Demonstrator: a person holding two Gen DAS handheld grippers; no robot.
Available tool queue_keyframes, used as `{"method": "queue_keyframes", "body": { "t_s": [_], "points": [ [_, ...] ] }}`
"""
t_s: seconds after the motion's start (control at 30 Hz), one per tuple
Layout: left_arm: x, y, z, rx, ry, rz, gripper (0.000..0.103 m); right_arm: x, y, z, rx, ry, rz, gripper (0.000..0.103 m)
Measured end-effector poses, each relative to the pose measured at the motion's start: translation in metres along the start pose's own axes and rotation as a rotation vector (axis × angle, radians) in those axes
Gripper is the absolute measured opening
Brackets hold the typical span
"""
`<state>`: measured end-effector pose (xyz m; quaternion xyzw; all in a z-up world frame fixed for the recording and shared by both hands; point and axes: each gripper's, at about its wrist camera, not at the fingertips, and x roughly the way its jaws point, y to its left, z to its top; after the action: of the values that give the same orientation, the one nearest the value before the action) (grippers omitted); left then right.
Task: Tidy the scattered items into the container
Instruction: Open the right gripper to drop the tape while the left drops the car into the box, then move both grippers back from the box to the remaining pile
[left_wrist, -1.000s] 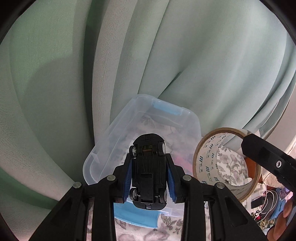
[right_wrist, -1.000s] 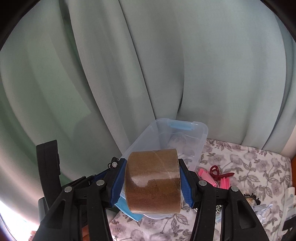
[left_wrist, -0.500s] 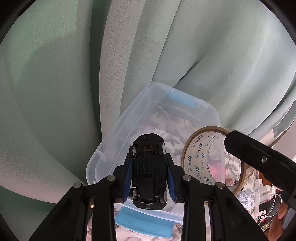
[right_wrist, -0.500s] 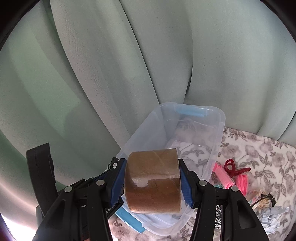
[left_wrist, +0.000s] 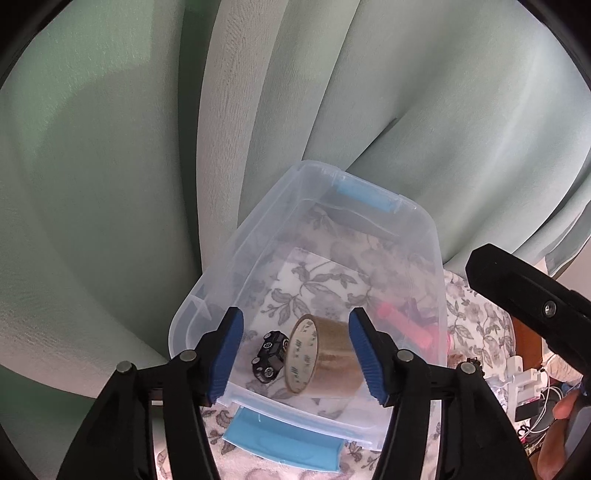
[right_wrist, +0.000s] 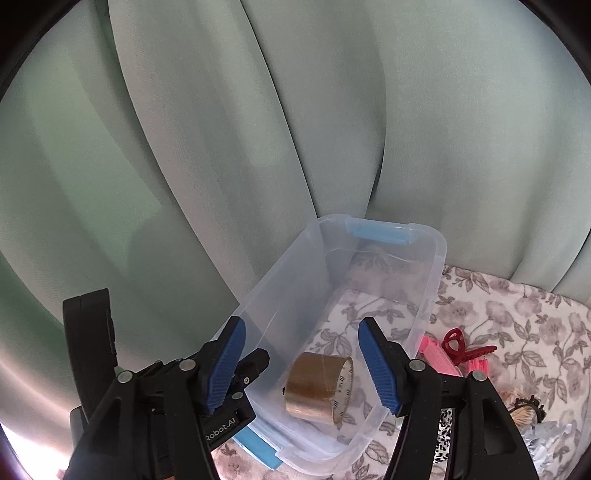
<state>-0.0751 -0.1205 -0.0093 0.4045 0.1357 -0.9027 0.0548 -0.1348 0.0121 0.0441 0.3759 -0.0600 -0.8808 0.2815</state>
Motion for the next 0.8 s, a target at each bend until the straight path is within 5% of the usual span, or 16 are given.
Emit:
{"method": "queue_keyframes", "body": {
  "t_s": [0.5, 0.8],
  "points": [
    [-0.057, -0.032, -0.035, 0.015, -0.011, 0.004, 0.072, -0.048, -0.011, -0.016, 0.04, -0.057, -0.025, 0.071],
    [-0.051, -0.049, -0.002, 0.09, -0.045, 0.014, 0.079, -0.1, -0.039, -0.027, 0.127, -0.133, -0.044, 0.072]
  ]
}}
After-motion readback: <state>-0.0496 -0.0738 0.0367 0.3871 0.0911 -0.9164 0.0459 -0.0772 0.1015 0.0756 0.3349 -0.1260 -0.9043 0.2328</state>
